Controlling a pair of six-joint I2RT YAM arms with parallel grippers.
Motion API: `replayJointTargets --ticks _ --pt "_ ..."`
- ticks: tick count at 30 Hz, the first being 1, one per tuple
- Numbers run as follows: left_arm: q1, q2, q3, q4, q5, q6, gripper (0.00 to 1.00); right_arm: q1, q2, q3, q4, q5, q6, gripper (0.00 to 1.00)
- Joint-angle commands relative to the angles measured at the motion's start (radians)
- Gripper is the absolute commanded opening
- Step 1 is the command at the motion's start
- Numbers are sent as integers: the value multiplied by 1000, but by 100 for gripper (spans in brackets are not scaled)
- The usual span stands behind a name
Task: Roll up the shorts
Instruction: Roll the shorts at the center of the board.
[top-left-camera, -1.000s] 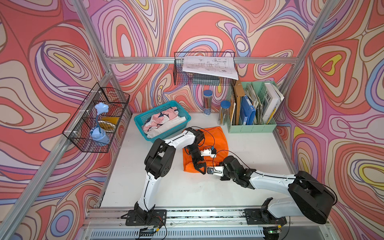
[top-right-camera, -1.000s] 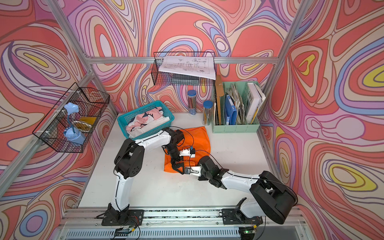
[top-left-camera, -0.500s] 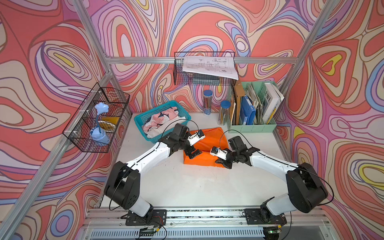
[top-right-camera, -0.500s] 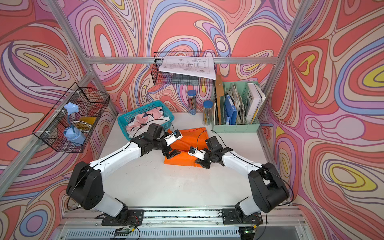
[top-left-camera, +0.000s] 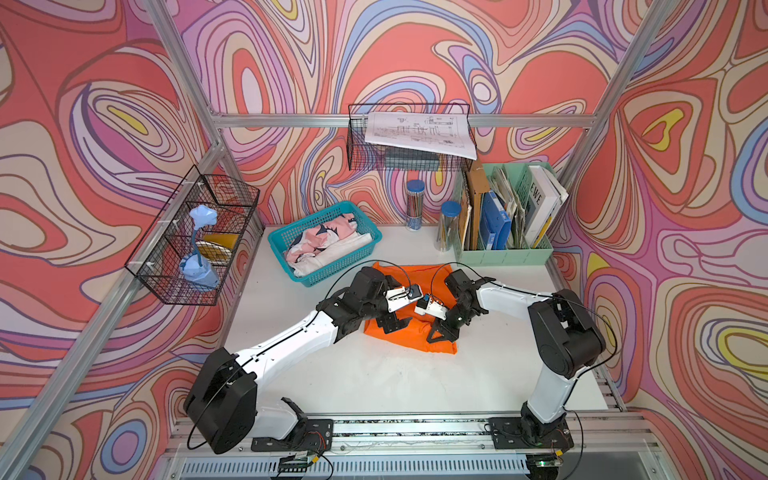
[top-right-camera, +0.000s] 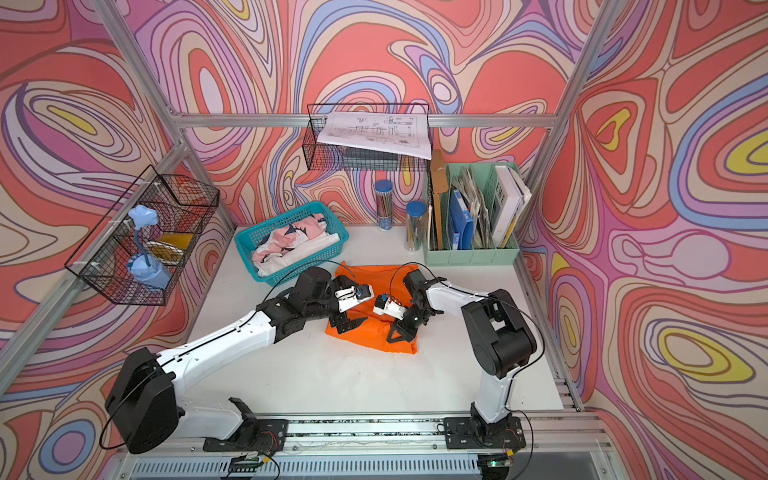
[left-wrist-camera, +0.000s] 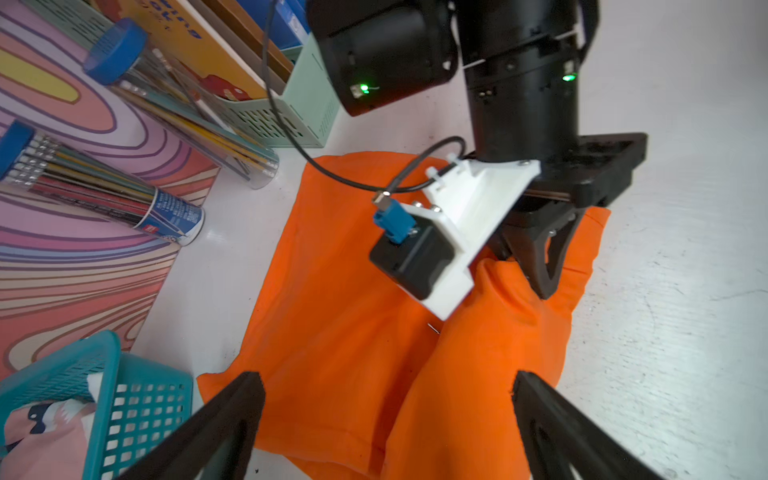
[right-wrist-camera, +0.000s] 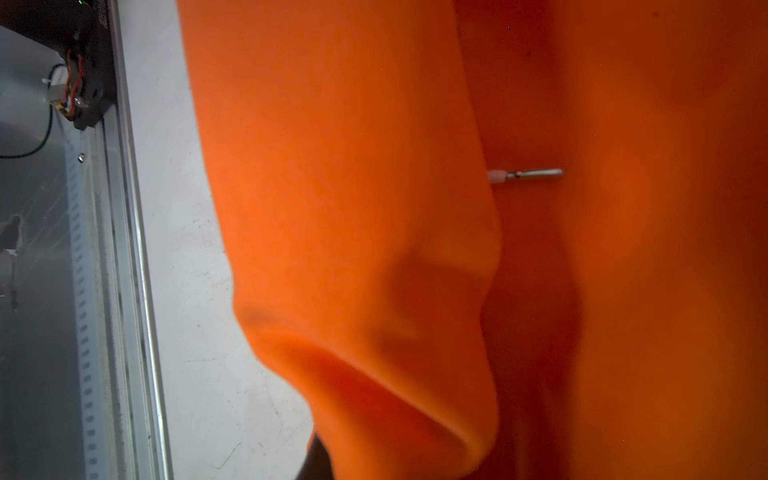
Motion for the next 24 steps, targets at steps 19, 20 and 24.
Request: replayJointTargets --ticks 19,20,24 --pt "-169 293 -117 217 -394 275 99 -84 243 197 -321 -126 26 0" --pt "-169 305 -119 251 -413 293 98 -84 239 191 -318 -125 24 0" --pt "-169 321 -139 348 -422 325 98 -84 244 197 -342 -138 6 0"
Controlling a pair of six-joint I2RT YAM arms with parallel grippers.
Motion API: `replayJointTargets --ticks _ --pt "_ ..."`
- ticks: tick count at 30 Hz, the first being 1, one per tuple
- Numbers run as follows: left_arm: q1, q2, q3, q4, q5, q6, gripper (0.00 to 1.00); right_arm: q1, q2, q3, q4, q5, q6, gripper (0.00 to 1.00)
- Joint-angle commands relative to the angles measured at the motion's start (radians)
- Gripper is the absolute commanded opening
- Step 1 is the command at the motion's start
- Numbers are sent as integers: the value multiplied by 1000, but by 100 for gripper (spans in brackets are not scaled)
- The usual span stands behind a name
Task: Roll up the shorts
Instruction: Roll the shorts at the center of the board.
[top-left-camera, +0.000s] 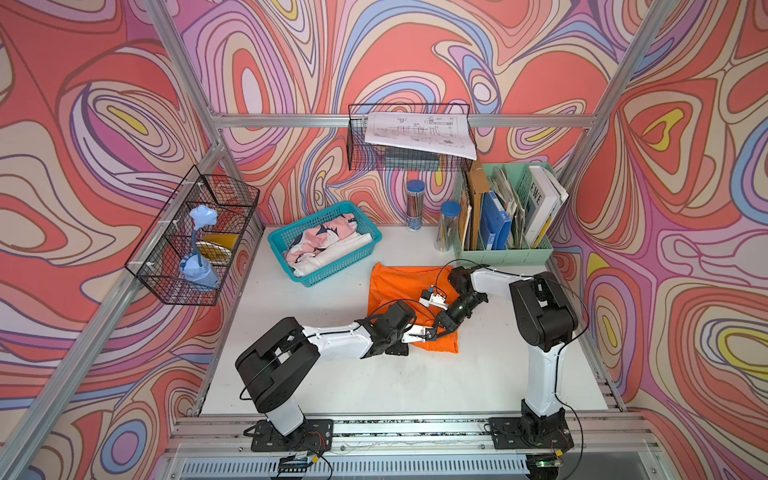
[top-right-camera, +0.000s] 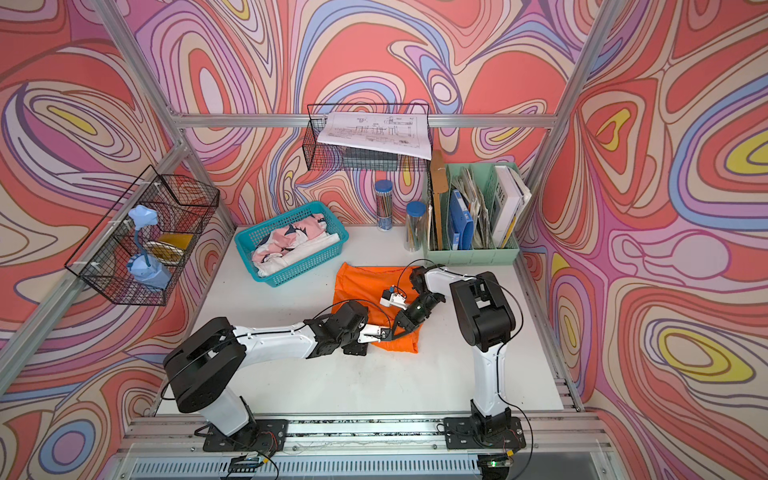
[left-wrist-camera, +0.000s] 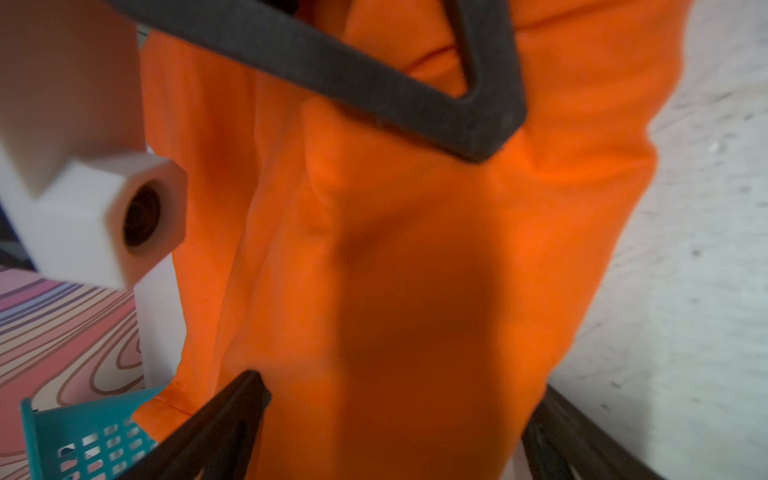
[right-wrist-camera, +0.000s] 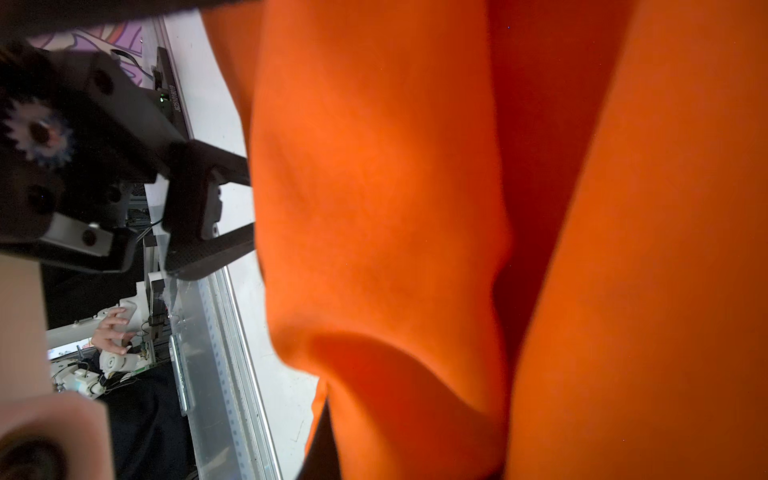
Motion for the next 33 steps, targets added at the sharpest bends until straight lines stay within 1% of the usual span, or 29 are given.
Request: replayJointTargets --ticks 1,4,5,7,11,12,14,16,21,25,27,29,32,33 --pt "1 22 -25 120 -36 51 98 0 19 -9 -50 -4 -34 0" --pt "3 58 -11 89 -43 50 98 0 19 -9 -50 -8 -35 0" --pt "4 68 -5 70 -40 46 97 0 19 -9 -51 -11 -36 0" --pt "5 78 9 27 -24 32 90 0 19 -8 -54 -20 -41 0" --pt "17 81 42 -54 24 0 60 0 5 -17 -49 -38 -54 0" --pt "20 80 46 -65 28 -2 48 0 -1 -20 -47 -46 -57 0" --pt "25 76 46 -70 36 -2 30 0 -6 -20 -50 -47 -56 3" --pt "30 71 46 -75 46 -5 28 0 -4 -18 -59 -44 -60 4" --pt "31 70 68 -124 72 -14 14 0 3 -14 -64 -39 -59 4" --pt "32 92 120 -234 86 -24 5 0 -5 -18 -47 -32 -43 6" --pt "32 97 159 -318 110 -36 1 -5 -17 -32 14 0 17 16" --pt "35 91 206 -421 162 -59 0 -25 -40 -45 77 20 79 29" --pt "39 68 228 -480 209 -81 0 -67 -97 -68 189 59 177 41" --pt "40 58 226 -482 213 -87 0 -80 -115 -76 219 74 205 47"
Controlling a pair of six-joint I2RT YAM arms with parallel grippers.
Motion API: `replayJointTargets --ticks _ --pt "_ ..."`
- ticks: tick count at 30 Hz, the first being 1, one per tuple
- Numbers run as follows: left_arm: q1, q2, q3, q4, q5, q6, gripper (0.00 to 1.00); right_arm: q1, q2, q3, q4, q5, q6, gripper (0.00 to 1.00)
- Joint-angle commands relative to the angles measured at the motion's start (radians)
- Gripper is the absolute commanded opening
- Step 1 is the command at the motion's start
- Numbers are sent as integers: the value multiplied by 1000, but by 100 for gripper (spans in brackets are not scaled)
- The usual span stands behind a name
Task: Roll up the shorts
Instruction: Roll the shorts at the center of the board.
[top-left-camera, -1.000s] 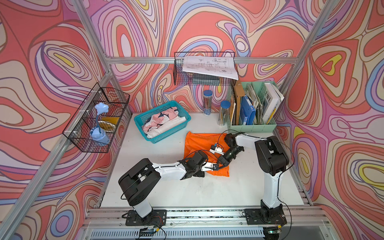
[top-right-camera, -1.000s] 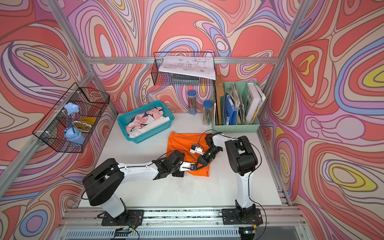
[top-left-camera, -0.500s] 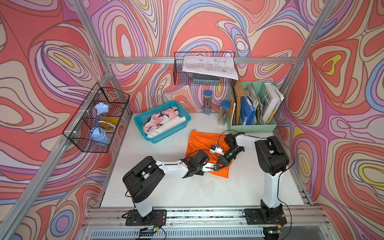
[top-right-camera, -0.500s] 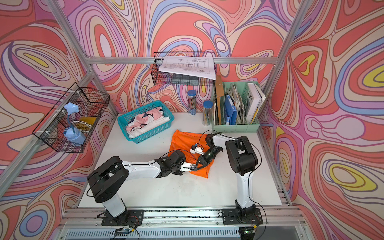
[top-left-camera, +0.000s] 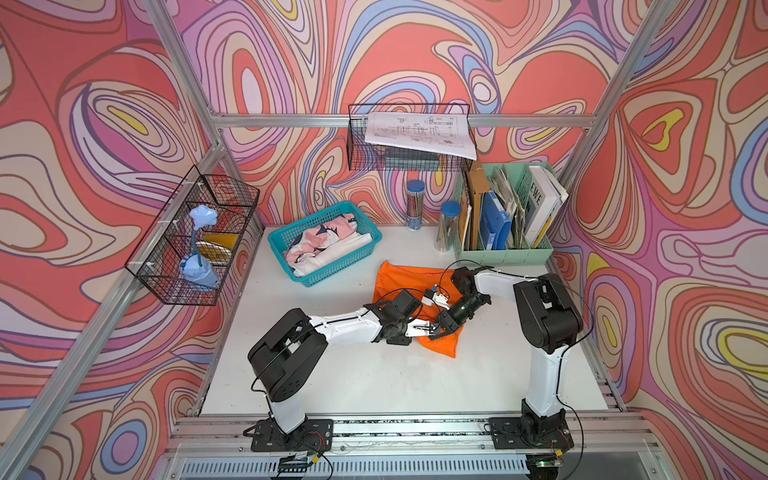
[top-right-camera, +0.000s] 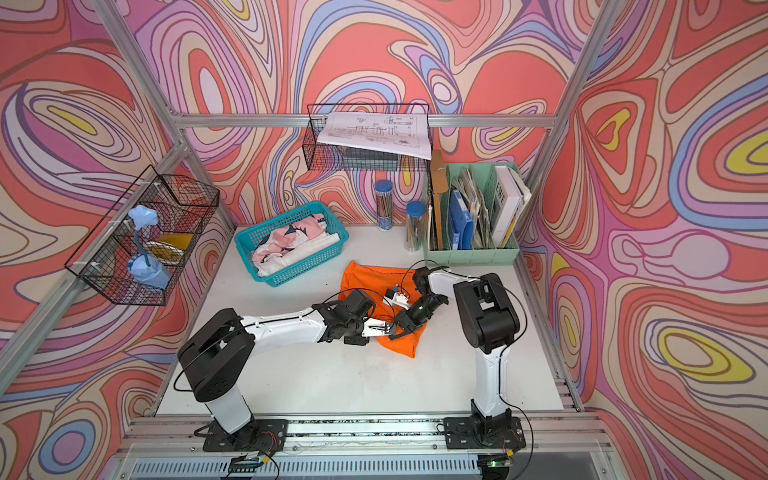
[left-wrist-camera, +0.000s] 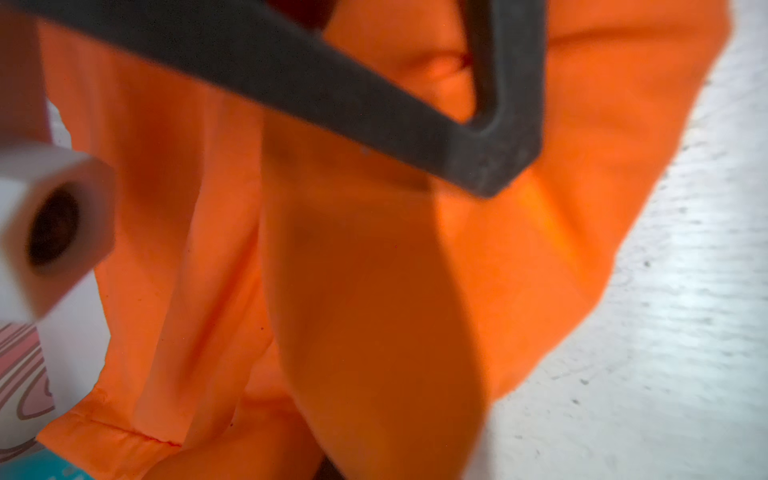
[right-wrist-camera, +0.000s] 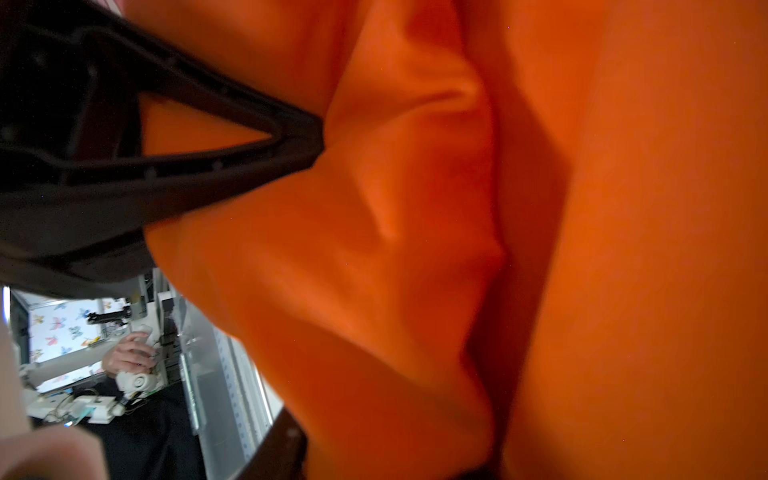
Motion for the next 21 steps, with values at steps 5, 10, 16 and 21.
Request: replayJointTargets --ticks 5,10,16,21 --pt "5 -45 12 -185 110 -63 0 -111 -122 -35 221 172 223 98" --pt "5 -55 27 -234 148 -74 0 -158 -221 -85 326 364 321 98" --pt "43 11 188 -483 308 -85 0 -176 -602 -361 685 493 280 98" --pt "80 149 424 -753 394 -62 0 -175 -838 -489 824 453 211 98"
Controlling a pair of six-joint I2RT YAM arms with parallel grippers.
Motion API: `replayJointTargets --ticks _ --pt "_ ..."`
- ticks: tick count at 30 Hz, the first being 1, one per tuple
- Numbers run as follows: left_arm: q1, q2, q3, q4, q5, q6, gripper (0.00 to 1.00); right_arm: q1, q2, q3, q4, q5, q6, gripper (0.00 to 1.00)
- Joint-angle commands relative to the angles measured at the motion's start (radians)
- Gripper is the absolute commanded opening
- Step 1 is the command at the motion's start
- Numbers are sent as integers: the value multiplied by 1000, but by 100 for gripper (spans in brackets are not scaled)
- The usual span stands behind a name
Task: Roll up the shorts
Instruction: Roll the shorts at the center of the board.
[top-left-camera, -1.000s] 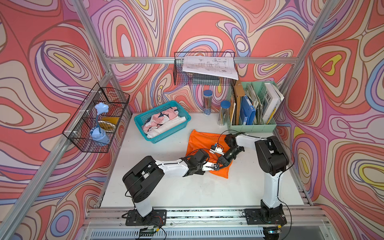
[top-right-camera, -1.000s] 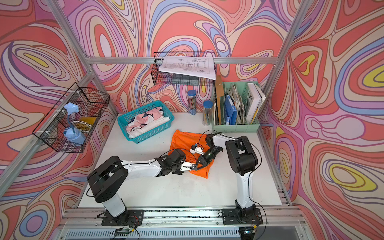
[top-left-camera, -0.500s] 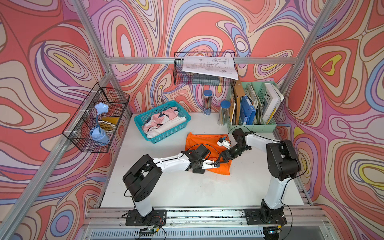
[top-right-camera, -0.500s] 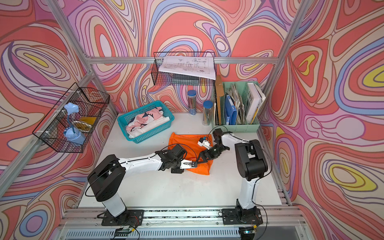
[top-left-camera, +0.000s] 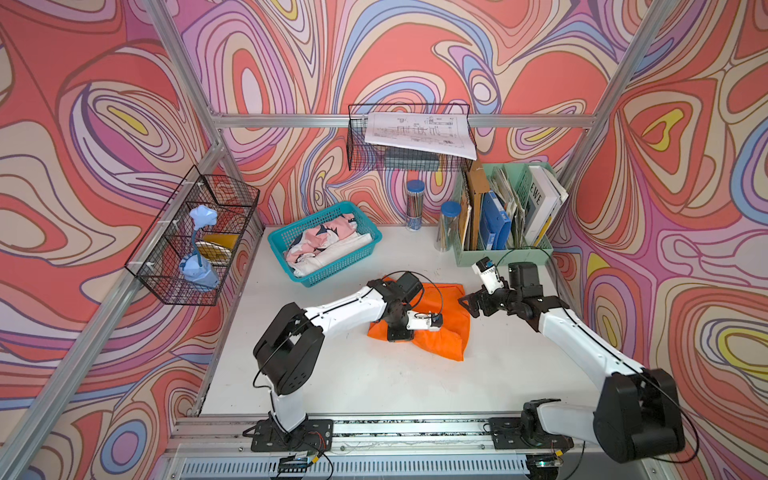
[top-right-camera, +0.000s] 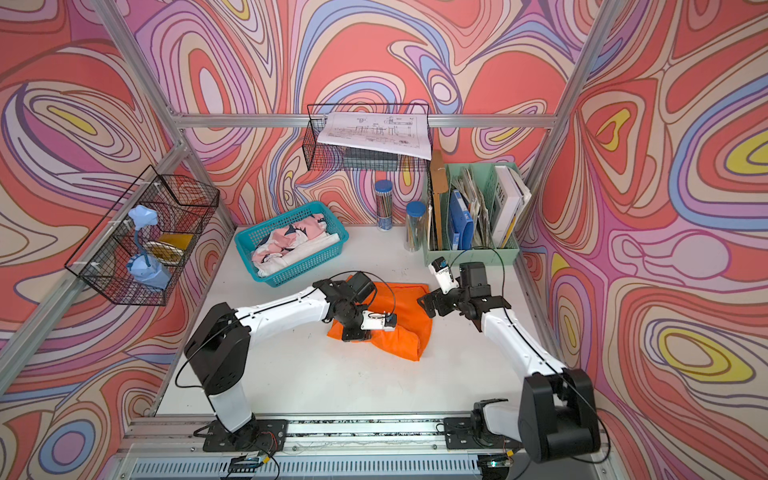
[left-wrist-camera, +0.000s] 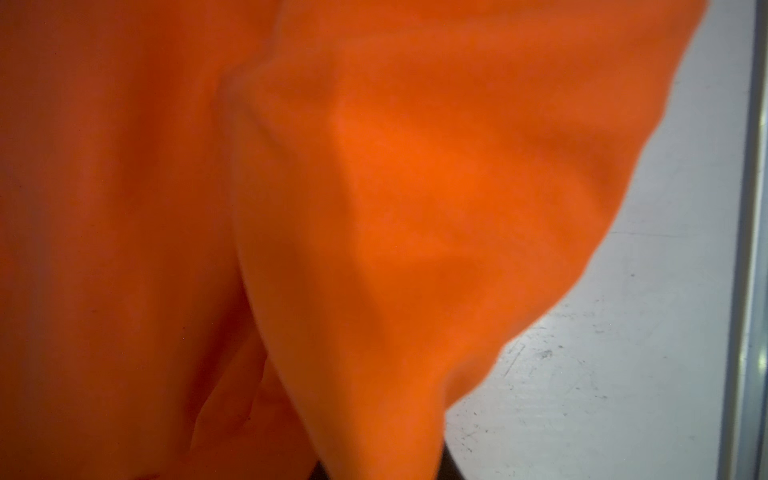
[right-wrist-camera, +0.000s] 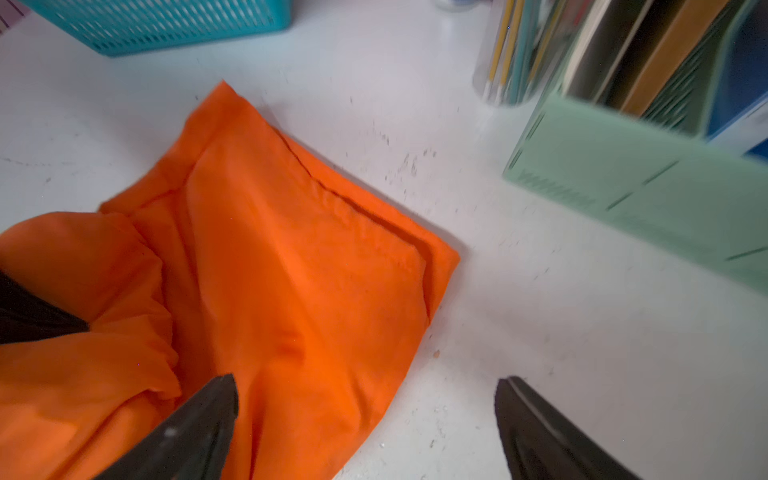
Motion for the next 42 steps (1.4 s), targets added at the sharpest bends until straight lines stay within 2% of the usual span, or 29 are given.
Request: replayJointTargets --ticks 1,5,9,13,15,20,23,30,39,42 --pt "27 101 137 -271 103 8 0 9 -61 -31 151 -2 -44 98" --pt "60 244 326 -438 140 -5 0 59 -119 -21 84 -21 -127 98" --pt "84 383 471 -565 182 -15 0 154 -199 -22 -12 -5 -253 91" --pt "91 465 523 -595 204 1 0 259 -289 -48 -113 43 -360 88" --pt "97 496 546 -608 227 7 0 308 -353 -97 -94 55 -394 90" --pt "124 580 620 -664 264 11 0 436 -449 -187 -67 183 -507 90" --pt "134 622 659 -710 263 17 0 534 -423 -208 -89 272 -568 90" --pt "146 708 715 -766 283 25 1 732 -253 -225 -93 429 -625 89" --pt "146 723 723 -760 284 31 3 750 -110 -270 25 488 -629 81" --pt "146 716 724 -756 290 38 2 754 -62 -284 86 542 -643 81"
